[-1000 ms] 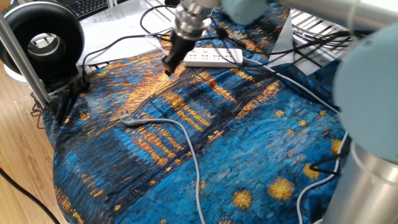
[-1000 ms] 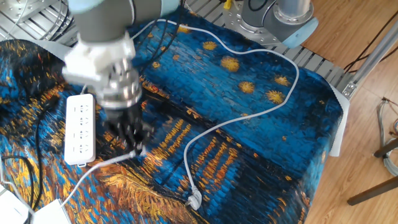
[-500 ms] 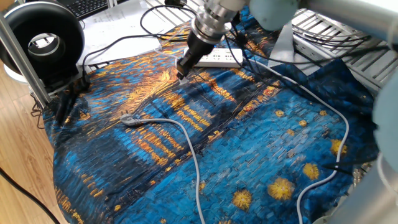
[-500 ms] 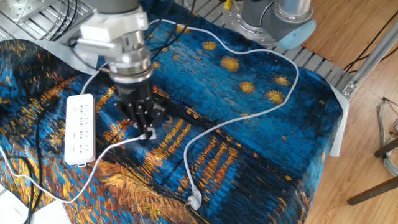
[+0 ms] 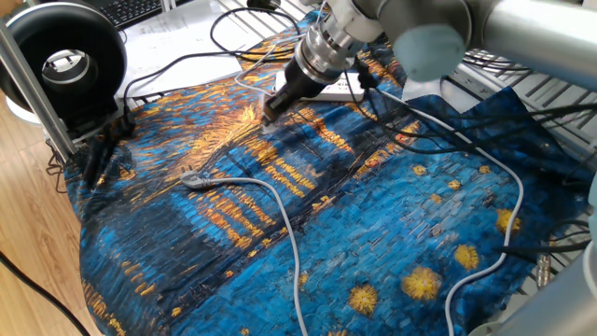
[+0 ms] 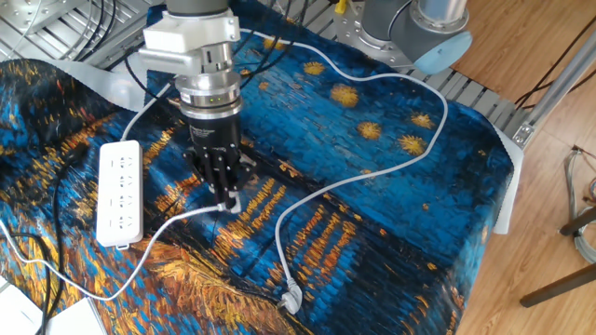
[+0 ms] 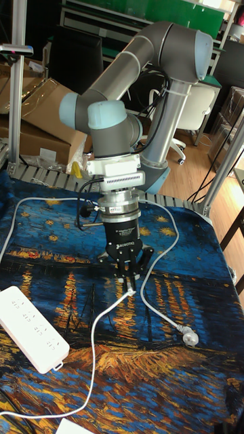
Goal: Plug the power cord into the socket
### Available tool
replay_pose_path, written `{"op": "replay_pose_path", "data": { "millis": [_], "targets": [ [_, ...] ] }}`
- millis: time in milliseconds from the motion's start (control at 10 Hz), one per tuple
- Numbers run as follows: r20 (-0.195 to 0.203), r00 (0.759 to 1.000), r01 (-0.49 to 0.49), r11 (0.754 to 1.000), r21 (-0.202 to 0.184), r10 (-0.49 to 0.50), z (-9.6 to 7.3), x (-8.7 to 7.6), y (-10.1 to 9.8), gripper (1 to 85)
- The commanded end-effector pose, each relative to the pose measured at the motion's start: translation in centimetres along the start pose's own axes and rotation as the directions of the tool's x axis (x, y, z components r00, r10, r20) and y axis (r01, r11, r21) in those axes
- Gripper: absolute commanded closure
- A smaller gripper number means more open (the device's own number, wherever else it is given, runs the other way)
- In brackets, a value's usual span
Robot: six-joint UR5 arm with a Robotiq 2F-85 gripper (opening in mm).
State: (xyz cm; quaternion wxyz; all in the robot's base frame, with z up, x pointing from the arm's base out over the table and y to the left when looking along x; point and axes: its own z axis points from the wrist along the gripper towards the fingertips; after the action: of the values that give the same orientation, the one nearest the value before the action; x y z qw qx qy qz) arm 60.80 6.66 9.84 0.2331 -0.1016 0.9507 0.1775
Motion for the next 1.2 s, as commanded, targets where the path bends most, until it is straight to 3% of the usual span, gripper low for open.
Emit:
{"op": "replay_pose_path", "data": {
  "millis": [0, 300, 500, 700, 900, 1100],
  "targets": [
    [0.131, 0.991, -0.001, 0.996, -0.088, 0.012, -0.2, -2.7, 2.2, 84.3],
    [0.147, 0.989, 0.045, 0.996, -0.080, -0.033, -0.3, -3.0, 2.2, 84.3],
    [0.116, 0.993, 0.037, 0.996, -0.080, -0.028, -0.2, -2.3, 2.2, 84.3],
    [0.064, 0.997, 0.052, 0.990, -0.132, -0.044, -0.2, -0.8, 3.5, 84.3],
    [0.063, 0.996, 0.080, 0.977, -0.198, -0.068, -0.5, -0.6, 5.2, 84.3],
    [0.052, 0.992, 0.124, 0.969, -0.213, -0.115, 0.5, 0.4, 5.0, 84.3]
  ]
}}
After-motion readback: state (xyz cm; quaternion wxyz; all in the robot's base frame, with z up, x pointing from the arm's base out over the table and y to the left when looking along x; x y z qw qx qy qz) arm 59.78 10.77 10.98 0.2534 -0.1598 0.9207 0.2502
